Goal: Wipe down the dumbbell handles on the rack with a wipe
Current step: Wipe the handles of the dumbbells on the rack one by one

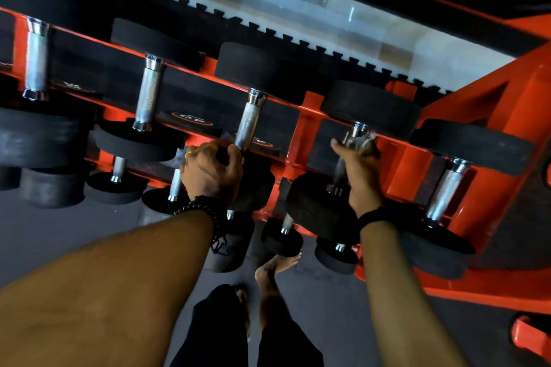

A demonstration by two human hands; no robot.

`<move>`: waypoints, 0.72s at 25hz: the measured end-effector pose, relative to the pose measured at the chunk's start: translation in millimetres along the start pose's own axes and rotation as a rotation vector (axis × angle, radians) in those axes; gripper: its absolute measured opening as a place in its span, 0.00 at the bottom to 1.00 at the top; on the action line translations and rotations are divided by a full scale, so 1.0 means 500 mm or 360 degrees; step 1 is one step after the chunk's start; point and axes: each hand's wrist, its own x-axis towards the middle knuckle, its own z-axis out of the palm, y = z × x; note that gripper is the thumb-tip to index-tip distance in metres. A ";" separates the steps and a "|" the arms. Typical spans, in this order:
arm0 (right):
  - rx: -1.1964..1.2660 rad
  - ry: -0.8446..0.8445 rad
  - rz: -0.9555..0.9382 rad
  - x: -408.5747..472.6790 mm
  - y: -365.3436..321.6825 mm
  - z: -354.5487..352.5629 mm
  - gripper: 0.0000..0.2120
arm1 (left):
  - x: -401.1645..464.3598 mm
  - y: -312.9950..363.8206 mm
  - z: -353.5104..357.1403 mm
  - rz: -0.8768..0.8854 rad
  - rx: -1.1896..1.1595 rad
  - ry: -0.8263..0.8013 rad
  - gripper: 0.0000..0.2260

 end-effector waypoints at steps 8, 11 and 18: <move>0.0134 -0.0136 -0.0013 0.044 -0.042 -0.015 0.16 | 0.001 -0.003 0.004 0.0013 -0.0005 0.0013 0.12; -0.0174 -0.0225 -0.0030 0.004 0.035 -0.028 0.09 | 0.000 0.000 0.004 0.0029 0.0003 0.0035 0.12; -0.0072 -0.0211 0.0065 0.055 -0.033 -0.031 0.18 | 0.001 -0.003 0.005 0.0029 0.0012 0.0031 0.12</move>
